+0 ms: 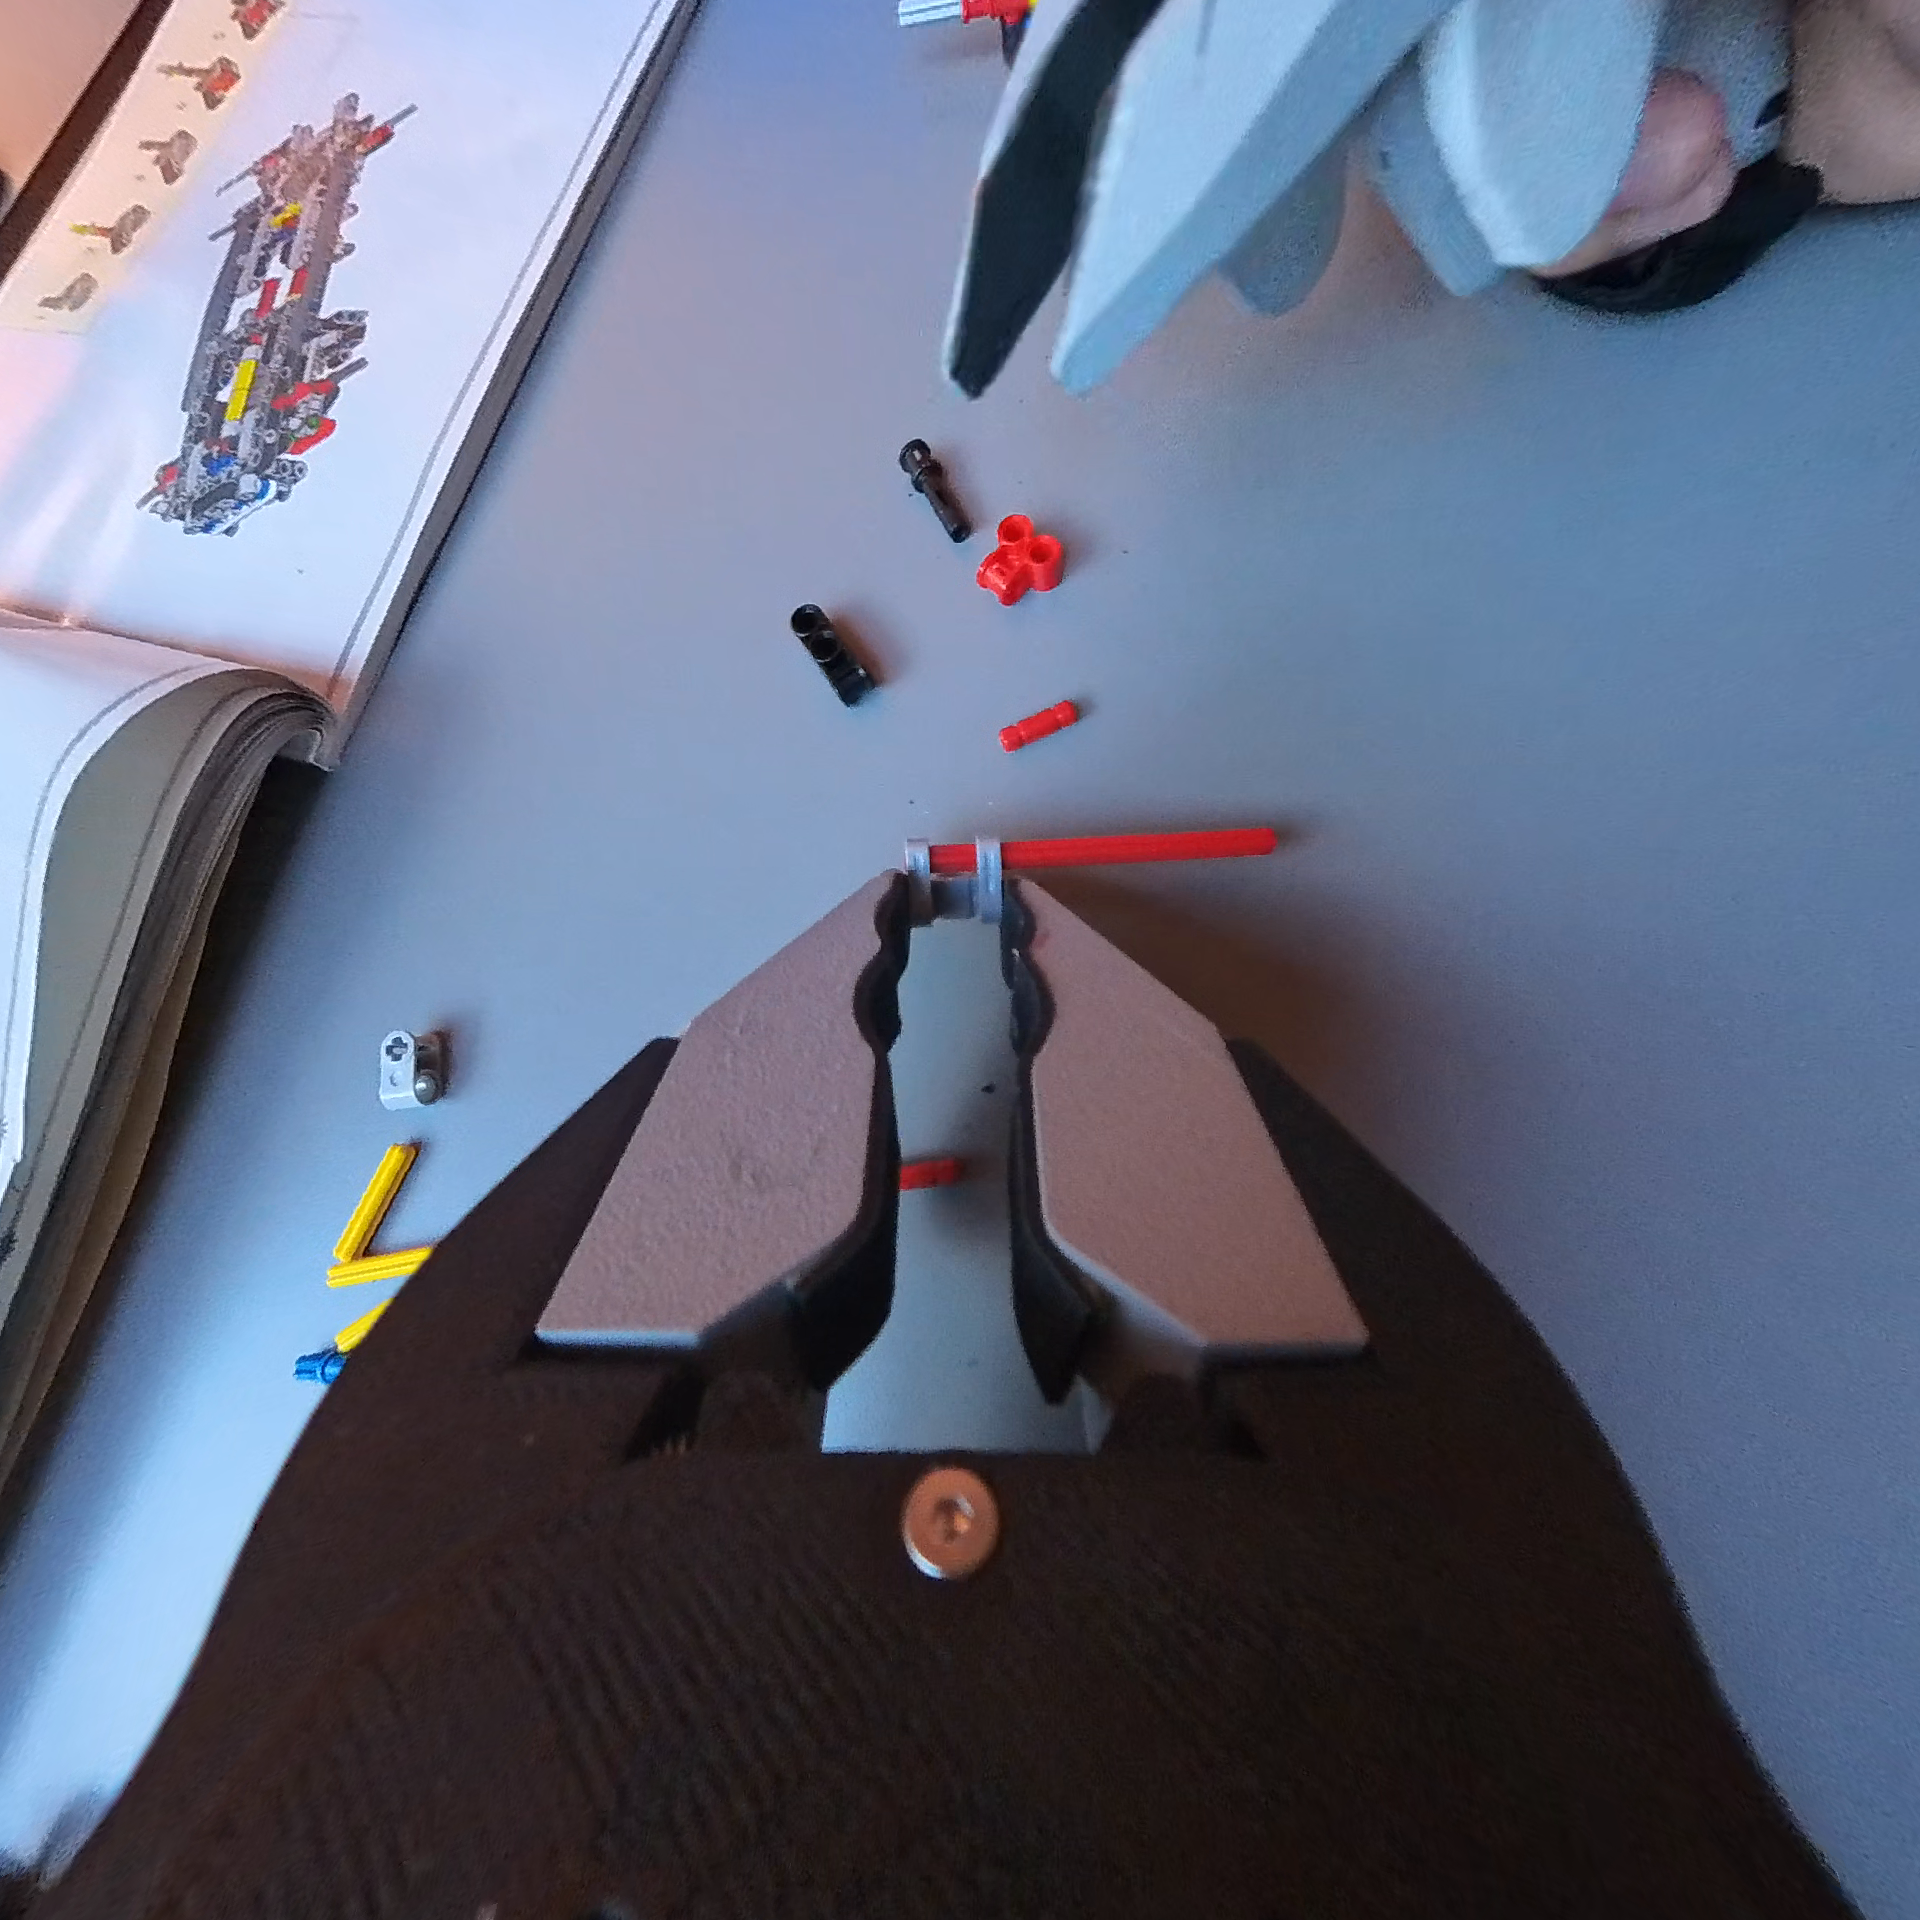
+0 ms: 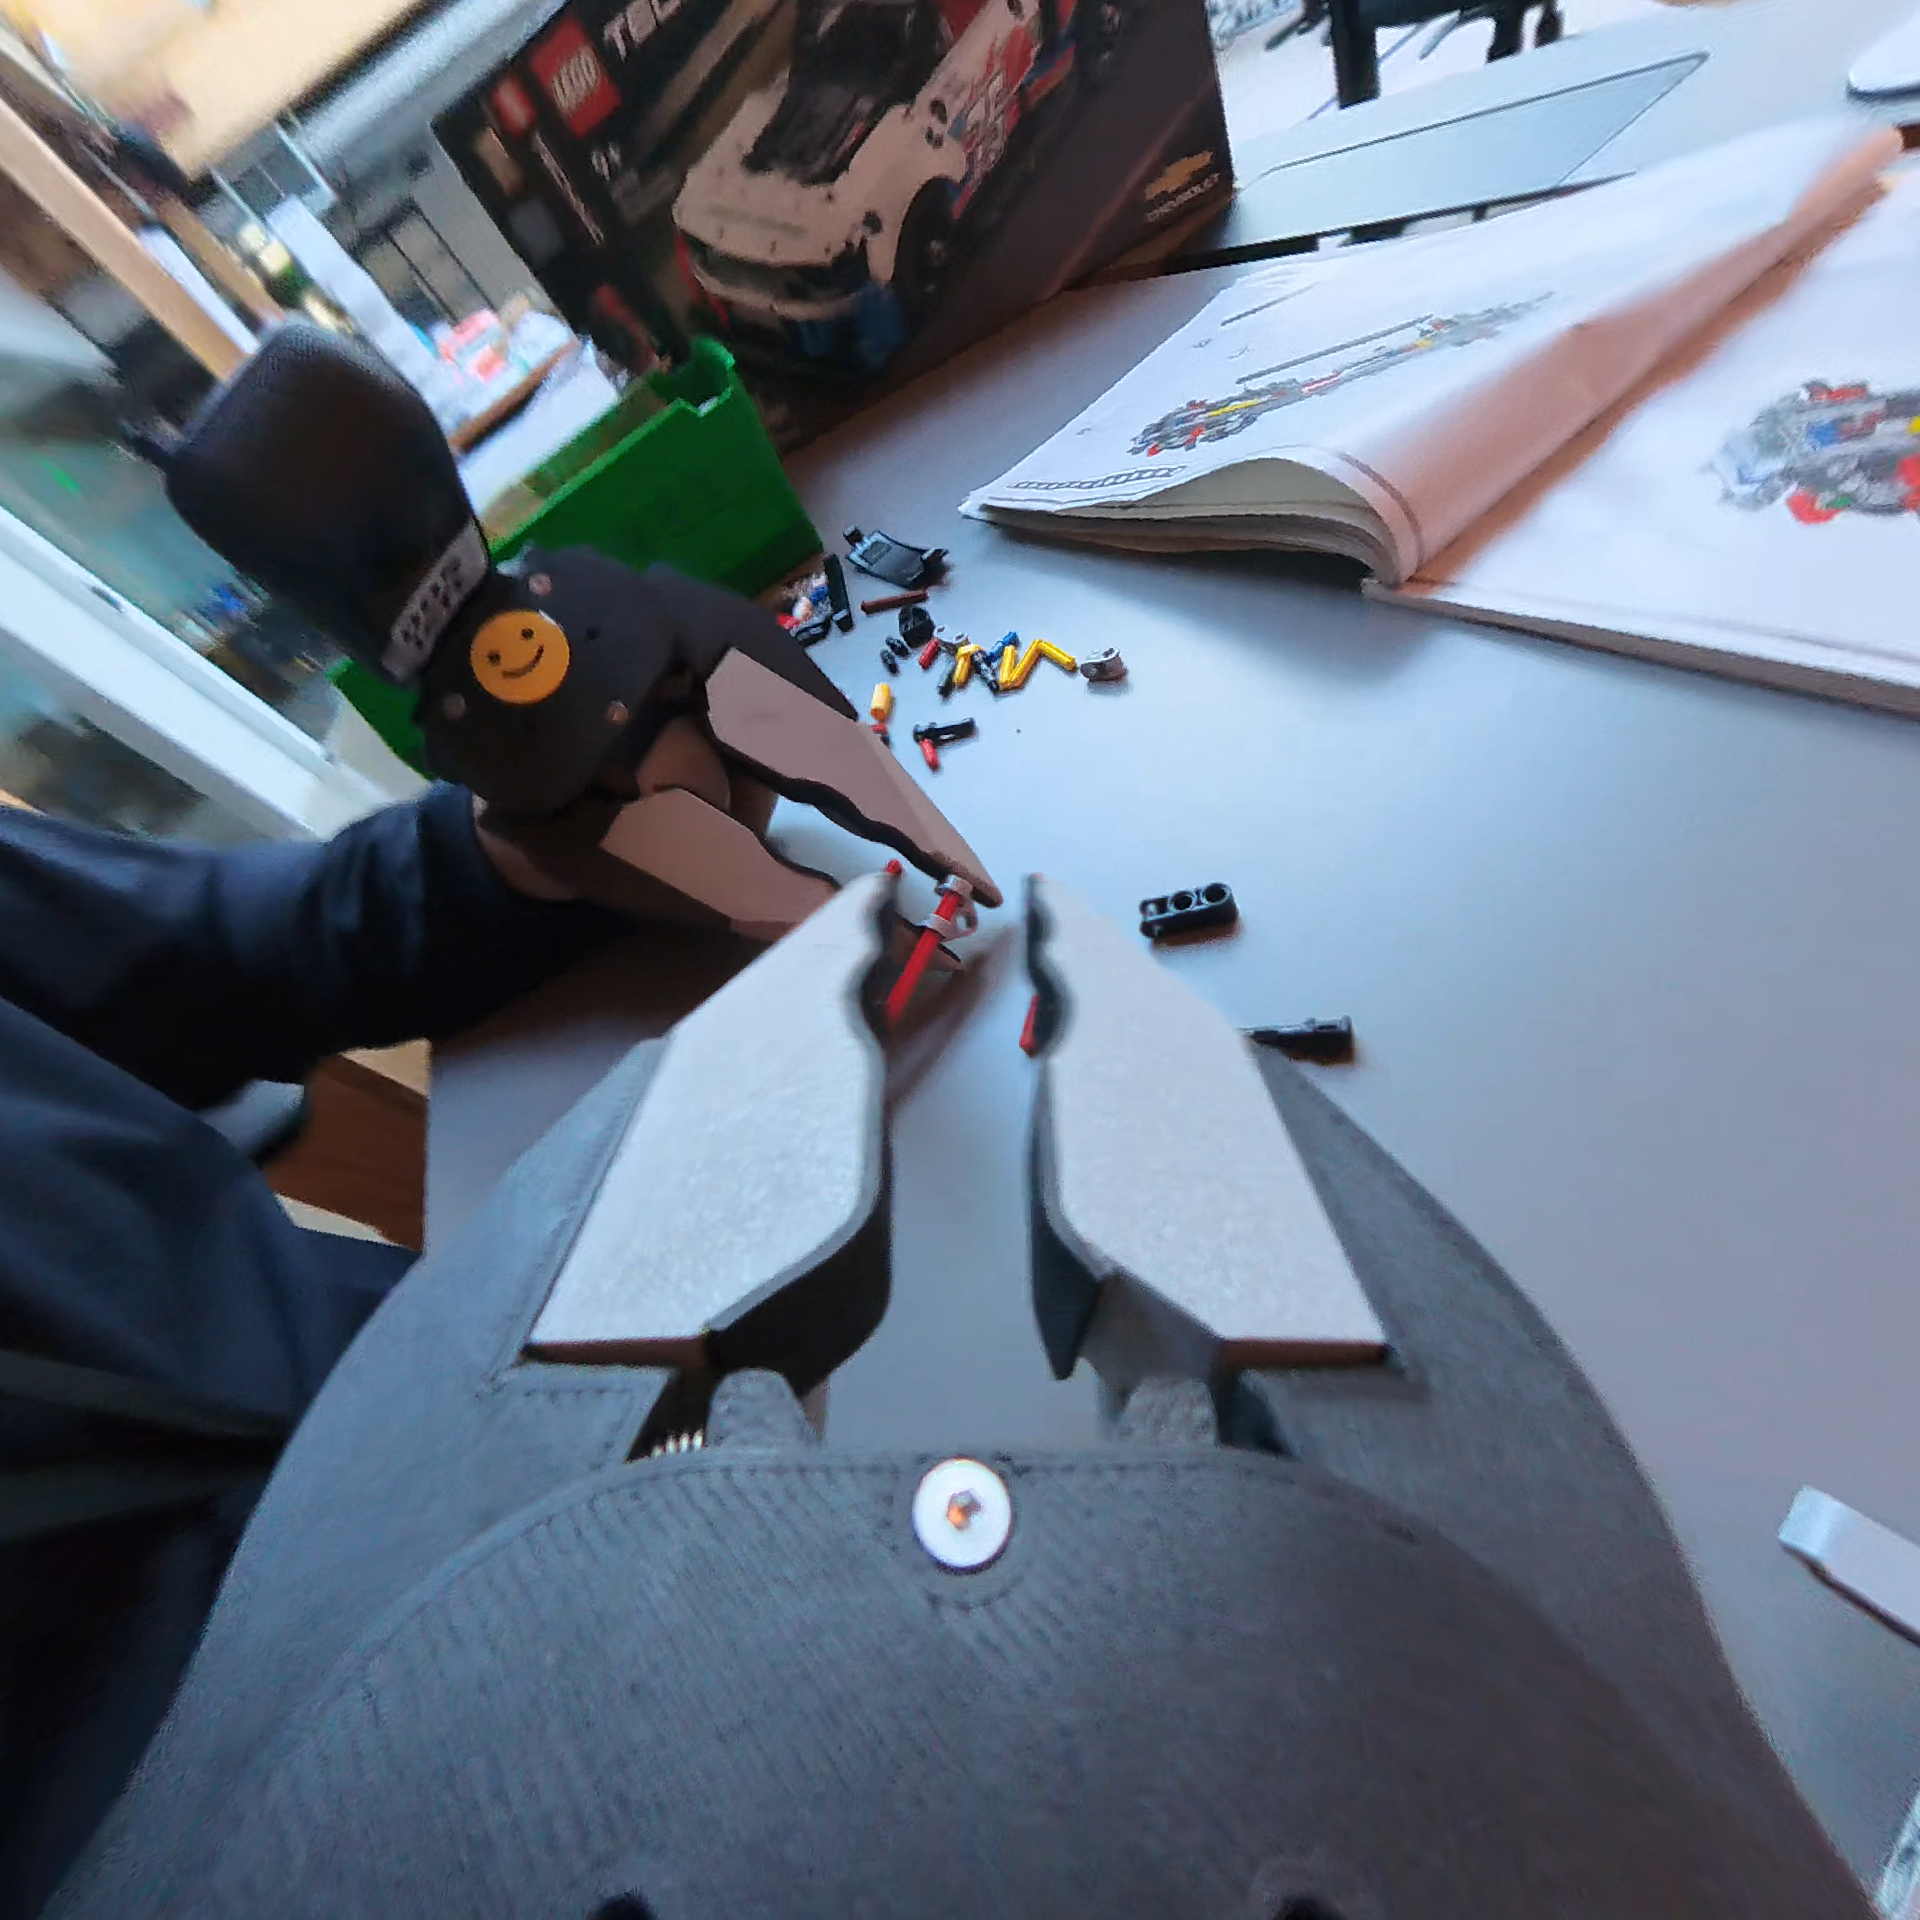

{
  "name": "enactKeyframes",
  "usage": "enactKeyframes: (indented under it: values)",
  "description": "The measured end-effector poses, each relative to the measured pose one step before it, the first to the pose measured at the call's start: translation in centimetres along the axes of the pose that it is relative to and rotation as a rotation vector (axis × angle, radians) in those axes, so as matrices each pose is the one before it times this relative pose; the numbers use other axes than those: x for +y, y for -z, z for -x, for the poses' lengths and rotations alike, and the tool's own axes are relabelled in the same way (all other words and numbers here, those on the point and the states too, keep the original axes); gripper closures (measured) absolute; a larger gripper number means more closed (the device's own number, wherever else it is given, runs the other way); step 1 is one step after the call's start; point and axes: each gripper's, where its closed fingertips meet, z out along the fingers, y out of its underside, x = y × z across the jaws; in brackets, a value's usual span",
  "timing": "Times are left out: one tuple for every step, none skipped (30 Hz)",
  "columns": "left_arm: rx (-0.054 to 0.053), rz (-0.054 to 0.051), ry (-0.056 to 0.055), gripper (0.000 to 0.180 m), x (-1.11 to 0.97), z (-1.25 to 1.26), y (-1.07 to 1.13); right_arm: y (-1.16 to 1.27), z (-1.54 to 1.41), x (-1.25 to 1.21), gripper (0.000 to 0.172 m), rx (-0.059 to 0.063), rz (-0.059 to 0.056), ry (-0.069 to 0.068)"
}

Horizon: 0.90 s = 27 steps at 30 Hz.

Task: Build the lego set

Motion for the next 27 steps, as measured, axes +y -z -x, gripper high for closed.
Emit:
enactKeyframes:
  values:
    - [0.0001,0.0000,0.0000,0.165,0.002,0.013,-0.001,0.065,0.025,-0.045,0.162,-0.0103,-0.0040,-0.0111]
    - [-0.0015,-0.0002,-0.0020,0.165,-0.007,0.007,0.001,0.017,0.020,-0.026,0.167,-0.0032,-0.0016,-0.0026]
    - [-0.0017,-0.0002,-0.0028,0.165,0.001,-0.008,0.001,-0.019,-0.036,0.020,0.167,0.0055,0.0010,0.0033]
    - [0.0000,-0.0005,-0.0034,0.165,-0.014,-0.019,0.000,-0.038,0.007,0.029,0.163,0.0056,0.0027,0.0077]
    - [0.0025,-0.0010,-0.0048,0.165,-0.026,-0.070,-0.001,-0.019,0.026,0.012,0.156,0.0066,0.0006,0.0102]
    - [0.0060,-0.0019,-0.0077,0.165,-0.026,-0.130,-0.001,0.000,0.006,-0.019,0.149,0.0084,-0.0014,0.0099]
    - [0.0093,-0.0029,-0.0113,0.165,-0.056,-0.191,0.001,0.011,-0.047,-0.016,0.143,0.0089,-0.0008,0.0086]
    - [0.0115,-0.0035,-0.0147,0.165,-0.074,-0.261,0.005,0.037,-0.098,0.022,0.141,0.0097,0.0020,0.0078]
    - [0.0137,-0.0047,-0.0188,0.165,-0.094,-0.327,-0.004,0.040,-0.101,0.024,0.139,0.0076,0.0028,0.0066]
    - [0.0189,-0.0066,-0.0235,0.165,-0.135,-0.453,-0.007,0.049,-0.067,0.030,0.139,0.0042,0.0030,0.0051]
    - [0.0155,-0.0057,-0.0218,0.165,-0.128,-0.402,-0.008,-0.003,0.031,0.059,0.139,-0.0017,0.0046,0.0040]
    - [0.0071,-0.0035,-0.0160,0.165,-0.100,-0.267,-0.010,-0.049,0.090,0.111,0.139,-0.0038,0.0080,0.0044]
    - [0.0024,-0.0017,-0.0119,0.165,-0.063,-0.175,0.001,-0.110,0.107,0.174,0.141,-0.0026,0.0129,0.0076]
    - [0.0015,-0.0008,-0.0091,0.165,-0.033,-0.106,0.019,-0.128,0.075,0.211,0.143,0.0027,0.0154,0.0104]
    - [-0.0004,-0.0009,-0.0028,0.163,-0.001,-0.001,0.044,-0.134,0.062,0.210,0.145,0.0053,0.0154,0.0132]
    - [0.0026,-0.0005,0.0019,0.159,0.015,0.054,0.074,-0.116,0.086,0.183,0.146,0.0046,0.0143,0.0145]
    - [0.0083,0.0018,0.0062,0.154,0.082,0.074,0.146,-0.105,0.077,0.177,0.147,0.0044,0.0126,0.0134]
    - [0.0026,-0.0007,0.0135,0.149,0.049,0.216,0.217,-0.074,0.080,0.159,0.149,0.0028,0.0116,0.0118]
    - [0.0023,-0.0122,0.0169,0.148,-0.139,0.245,0.325,-0.078,0.158,0.121,0.149,-0.0043,0.0088,0.0099]
    - [0.0092,-0.0252,0.0160,0.148,-0.370,0.123,0.420,-0.078,0.194,0.134,0.152,-0.0087,0.0097,0.0074]
    - [0.0055,-0.0284,0.0141,0.148,-0.456,0.142,0.464,-0.088,0.223,0.202,0.157,-0.0133,0.0140,0.0053]
    - [-0.0031,-0.0219,0.0101,0.148,-0.376,0.243,0.434,-0.116,0.293,0.262,0.162,-0.0186,0.0180,0.0045]
    - [-0.0080,-0.0089,0.0056,0.149,-0.163,0.283,0.347,-0.134,0.237,0.260,0.164,-0.0139,0.0185,0.0041]
    - [-0.0147,0.0065,0.0015,0.150,0.117,0.352,0.258,-0.123,0.059,0.223,0.164,-0.0009,0.0160,0.0034]
    - [-0.0211,0.0220,-0.0063,0.151,0.388,0.427,0.197,-0.110,0.045,0.172,0.164,0.0018,0.0129,0.0053]
    - [-0.0306,0.0314,-0.0183,0.151,0.557,0.556,0.247,-0.074,0.043,0.125,0.164,0.0019,0.0090,0.0060]
    - [-0.0366,0.0273,-0.0237,0.152,0.550,0.668,0.374,-0.038,0.012,0.047,0.165,0.0027,0.0034,0.0041]
